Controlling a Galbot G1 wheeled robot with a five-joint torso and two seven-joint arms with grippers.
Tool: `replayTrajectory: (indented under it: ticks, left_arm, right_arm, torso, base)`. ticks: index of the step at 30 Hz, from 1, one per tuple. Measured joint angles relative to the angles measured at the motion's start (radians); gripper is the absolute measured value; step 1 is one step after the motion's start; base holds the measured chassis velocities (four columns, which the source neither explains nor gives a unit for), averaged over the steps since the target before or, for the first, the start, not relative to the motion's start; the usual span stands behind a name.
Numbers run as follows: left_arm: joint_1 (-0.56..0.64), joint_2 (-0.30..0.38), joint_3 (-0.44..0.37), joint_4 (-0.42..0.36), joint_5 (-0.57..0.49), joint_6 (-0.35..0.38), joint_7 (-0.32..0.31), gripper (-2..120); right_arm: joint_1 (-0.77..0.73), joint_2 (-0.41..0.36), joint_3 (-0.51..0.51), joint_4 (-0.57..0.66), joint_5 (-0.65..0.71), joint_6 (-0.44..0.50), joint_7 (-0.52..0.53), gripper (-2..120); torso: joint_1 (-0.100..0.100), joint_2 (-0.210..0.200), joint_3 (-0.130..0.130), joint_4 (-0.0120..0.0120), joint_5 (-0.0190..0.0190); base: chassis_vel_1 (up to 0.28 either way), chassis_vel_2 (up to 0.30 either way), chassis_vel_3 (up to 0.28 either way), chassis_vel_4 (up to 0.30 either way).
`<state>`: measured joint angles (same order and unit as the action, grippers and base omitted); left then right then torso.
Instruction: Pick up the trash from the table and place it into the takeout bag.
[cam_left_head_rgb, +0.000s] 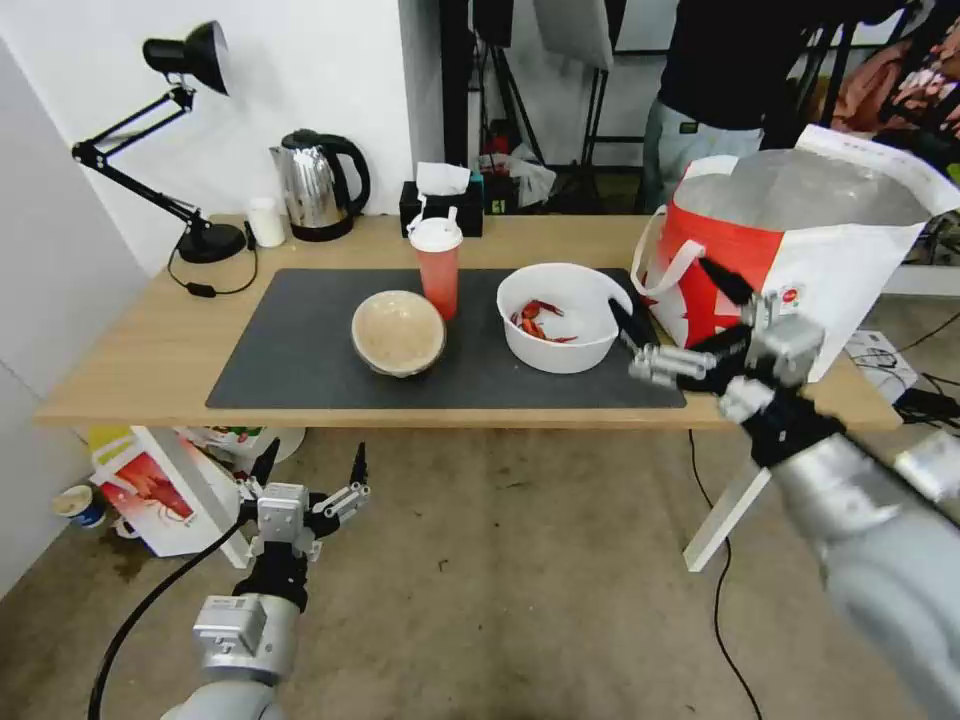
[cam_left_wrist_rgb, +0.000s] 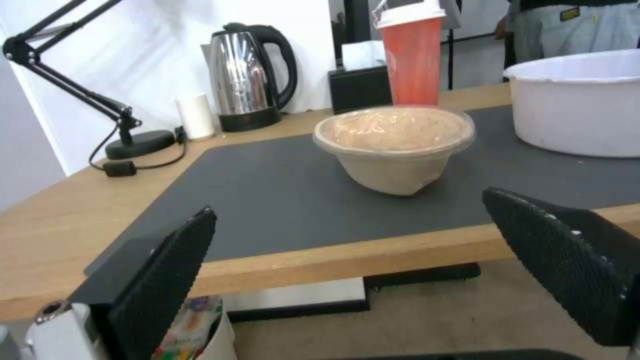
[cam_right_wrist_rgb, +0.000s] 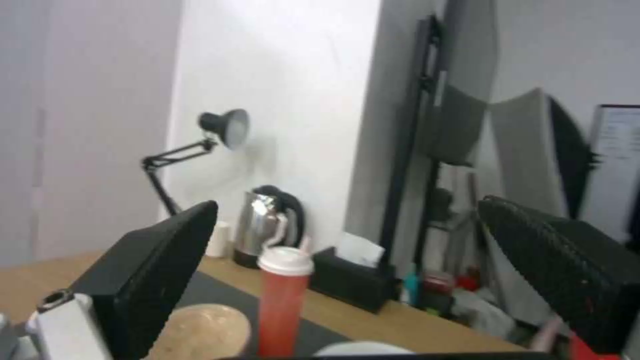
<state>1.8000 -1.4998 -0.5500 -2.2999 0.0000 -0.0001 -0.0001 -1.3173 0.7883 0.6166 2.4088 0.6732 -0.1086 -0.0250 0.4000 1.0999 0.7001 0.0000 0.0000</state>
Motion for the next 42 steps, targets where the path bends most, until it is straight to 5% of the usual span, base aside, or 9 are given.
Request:
replayTrajectory:
  ticks: [10,13,18,28,36,42]
  left_arm:
    - [0.000,0.000,0.000,0.000,0.000,0.000,0.000,100]
    - [0.000,0.000,0.000,0.000,0.000,0.000,0.000,100]
    - [0.000,0.000,0.000,0.000,0.000,0.000,0.000,100]
    - [0.000,0.000,0.000,0.000,0.000,0.000,0.000,100]
    - [0.000,0.000,0.000,0.000,0.000,0.000,0.000,100]
    - [0.000,0.000,0.000,0.000,0.000,0.000,0.000,100]
  right_arm:
    - [0.328,-0.188,-0.123,-0.121,0.319,-0.050,-0.177,100]
    - [0.479,-0.293,-0.222,-0.239,0.379,-0.110,-0.380,100]
    - [0.677,-0.351,-0.382,-0.329,0.380,-0.178,-0.534,100]
    - [1.000,-0.315,-0.667,-0.558,0.157,-0.164,-0.781,100]
    - [1.105,-0.253,-0.736,-0.684,-0.032,-0.133,-1.069,100]
    - [1.237,-0.245,-0.837,-0.743,-0.070,-0.130,-1.192,100]
  torso:
    - [0.000,0.000,0.000,0.0004,0.0000]
    - [0.000,0.000,0.000,-0.0003,0.0003]
    - [0.000,0.000,0.000,-0.0001,0.0002]
    - [0.000,0.000,0.000,0.0000,0.0003]
    - [0.000,0.000,0.000,-0.0001,-0.0002]
    - [0.000,0.000,0.000,0.0001,-0.0001]
  base:
    - [0.000,0.000,0.000,0.000]
    - [0.000,0.000,0.000,0.000]
    - [0.000,0.000,0.000,0.000]
    - [0.000,0.000,0.000,0.000]
    - [0.000,0.000,0.000,0.000]
    - [0.000,0.000,0.000,0.000]
